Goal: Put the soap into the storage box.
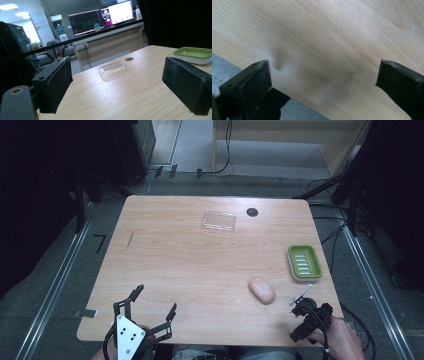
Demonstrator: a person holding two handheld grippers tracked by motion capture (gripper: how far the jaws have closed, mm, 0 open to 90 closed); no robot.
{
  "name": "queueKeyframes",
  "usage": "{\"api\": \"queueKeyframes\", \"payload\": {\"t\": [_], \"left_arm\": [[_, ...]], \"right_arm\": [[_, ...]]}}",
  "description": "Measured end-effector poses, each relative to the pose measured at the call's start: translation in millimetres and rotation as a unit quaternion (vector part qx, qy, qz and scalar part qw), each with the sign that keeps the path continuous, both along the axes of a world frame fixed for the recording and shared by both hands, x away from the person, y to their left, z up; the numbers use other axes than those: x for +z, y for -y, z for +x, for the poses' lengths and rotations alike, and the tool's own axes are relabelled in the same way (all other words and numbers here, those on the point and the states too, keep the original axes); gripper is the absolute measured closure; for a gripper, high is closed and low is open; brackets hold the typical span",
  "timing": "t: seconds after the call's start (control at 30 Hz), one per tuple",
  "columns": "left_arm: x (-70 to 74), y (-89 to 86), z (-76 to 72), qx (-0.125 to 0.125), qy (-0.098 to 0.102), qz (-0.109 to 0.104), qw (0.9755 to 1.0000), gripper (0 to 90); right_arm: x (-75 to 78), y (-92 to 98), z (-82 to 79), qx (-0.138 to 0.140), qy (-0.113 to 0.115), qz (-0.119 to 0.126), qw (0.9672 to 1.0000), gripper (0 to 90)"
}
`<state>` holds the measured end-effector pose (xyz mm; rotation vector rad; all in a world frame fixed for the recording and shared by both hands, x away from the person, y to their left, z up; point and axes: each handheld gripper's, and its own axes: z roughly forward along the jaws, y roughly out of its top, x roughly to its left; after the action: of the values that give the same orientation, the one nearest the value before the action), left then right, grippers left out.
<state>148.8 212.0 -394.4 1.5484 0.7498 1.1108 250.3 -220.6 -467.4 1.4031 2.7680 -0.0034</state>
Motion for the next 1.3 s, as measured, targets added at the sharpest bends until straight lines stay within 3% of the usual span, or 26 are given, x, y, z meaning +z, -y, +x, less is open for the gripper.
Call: {"api": "queueKeyframes", "payload": {"t": [0.27,1.0,1.3], "left_arm": [[0.6,-0.2,-0.6,0.0,-0.001,-0.003,1.0,9.9],[0.3,1.3,1.2,-0.004,-0.002,-0.002,1.0,9.9],[0.4,1.3,1.3,-0.004,-0.002,-0.002,1.0,9.9]], "right_arm": [[1.2,1.9,-1.3,-0.008,-0.002,0.001,1.0,0.7],[6.1,-24.4,15.7,0.029,0.015,-0.023,0.9992,1.1],[13.3,-31.0,21.0,0.035,0.024,-0.017,0.9989,1.1]]}}
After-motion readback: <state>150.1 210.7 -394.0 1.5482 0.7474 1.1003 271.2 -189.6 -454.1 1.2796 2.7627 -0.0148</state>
